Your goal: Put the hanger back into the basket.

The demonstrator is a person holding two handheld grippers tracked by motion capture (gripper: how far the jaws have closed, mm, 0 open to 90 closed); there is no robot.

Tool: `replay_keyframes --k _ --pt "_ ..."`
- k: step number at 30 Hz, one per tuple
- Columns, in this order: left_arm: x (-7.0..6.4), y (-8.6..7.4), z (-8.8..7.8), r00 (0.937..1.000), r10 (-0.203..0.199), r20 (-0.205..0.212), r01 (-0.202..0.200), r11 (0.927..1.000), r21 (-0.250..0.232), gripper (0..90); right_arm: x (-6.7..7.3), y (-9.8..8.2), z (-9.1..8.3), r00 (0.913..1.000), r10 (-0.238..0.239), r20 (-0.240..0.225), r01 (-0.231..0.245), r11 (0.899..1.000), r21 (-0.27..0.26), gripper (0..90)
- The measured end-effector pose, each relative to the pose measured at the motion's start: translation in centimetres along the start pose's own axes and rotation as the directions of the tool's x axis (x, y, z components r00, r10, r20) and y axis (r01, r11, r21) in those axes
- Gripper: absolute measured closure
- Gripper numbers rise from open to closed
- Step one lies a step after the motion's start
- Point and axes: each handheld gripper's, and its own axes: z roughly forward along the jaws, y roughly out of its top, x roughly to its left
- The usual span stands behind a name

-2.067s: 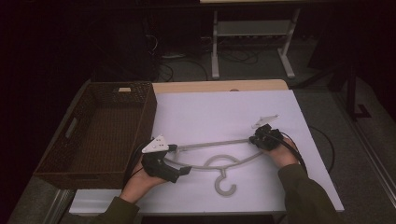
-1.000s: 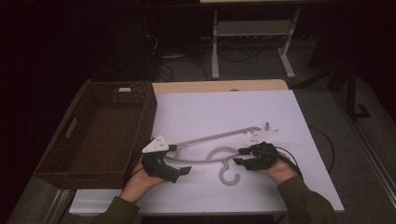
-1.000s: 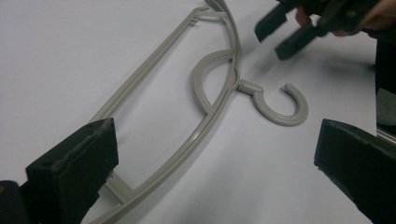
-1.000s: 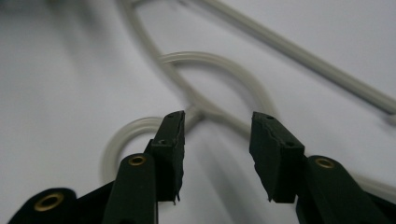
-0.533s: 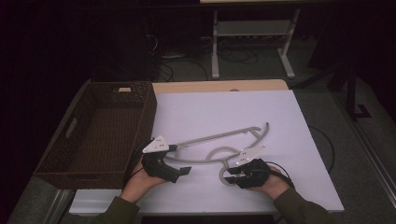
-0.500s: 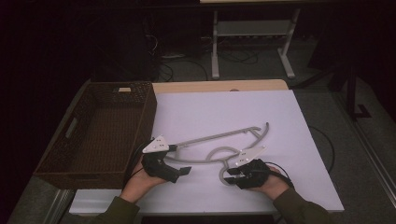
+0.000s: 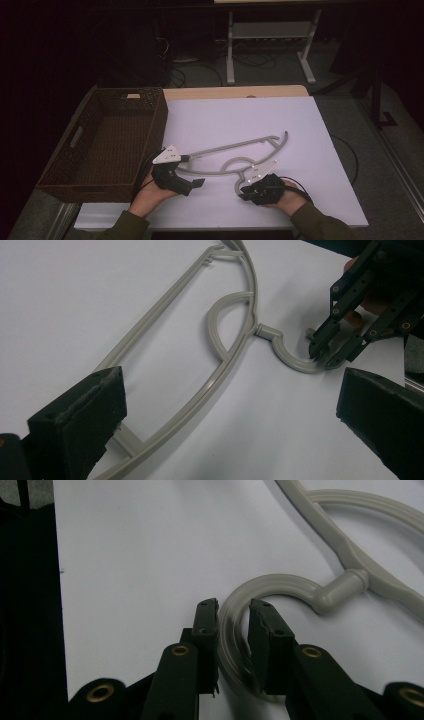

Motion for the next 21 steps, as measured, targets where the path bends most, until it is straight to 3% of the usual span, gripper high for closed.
replay_keyframes --k 4,6,10,13,18,19,20,21 --pt "0.00 -0.01 0.01 1.0000 -0.001 0.001 0.001 1.0000 0.001 0.0 0.13 0.01 0.07 1.0000 -0.006 0.000 0.006 1.000 0.000 75.9" --pt "-0.01 -0.01 0.01 1.0000 0.000 0.000 0.000 1.0000 0.000 0.0 -0.02 -0.07 0.18 0.9984 -0.055 0.015 0.055 0.998 -0.003 76.9" --pt "0.03 -0.06 0.06 1.0000 0.007 0.001 -0.007 1.0000 0.006 0.0 0.20 -0.05 0.20 0.9974 -0.068 0.024 0.068 0.998 -0.001 78.5" --pt "0.00 -0.13 0.20 1.0000 -0.003 0.002 0.003 1.0000 0.007 0.0 0.42 -0.03 0.12 0.9991 -0.038 0.019 0.038 0.999 0.003 78.7" --pt "-0.03 -0.19 0.31 1.0000 0.006 0.004 -0.006 0.9999 0.015 0.0 0.31 0.00 0.12 0.9989 -0.044 0.018 0.044 0.999 0.003 78.9" --pt "-0.02 -0.20 0.33 0.9999 0.010 0.002 -0.010 0.9997 0.021 0.0 0.12 0.00 0.17 0.9975 -0.068 0.020 0.068 0.998 0.000 78.9" --pt "0.01 -0.21 0.37 0.9999 0.016 0.002 -0.016 0.9996 0.024 0.0 0.18 0.11 0.00 0.9994 -0.035 0.008 0.035 0.999 0.008 79.2" --pt "-0.03 -0.22 0.43 0.9999 0.013 0.003 -0.014 0.9997 0.022 0.0 0.18 0.11 0.00 0.9994 -0.035 0.008 0.035 0.999 0.008 79.2"
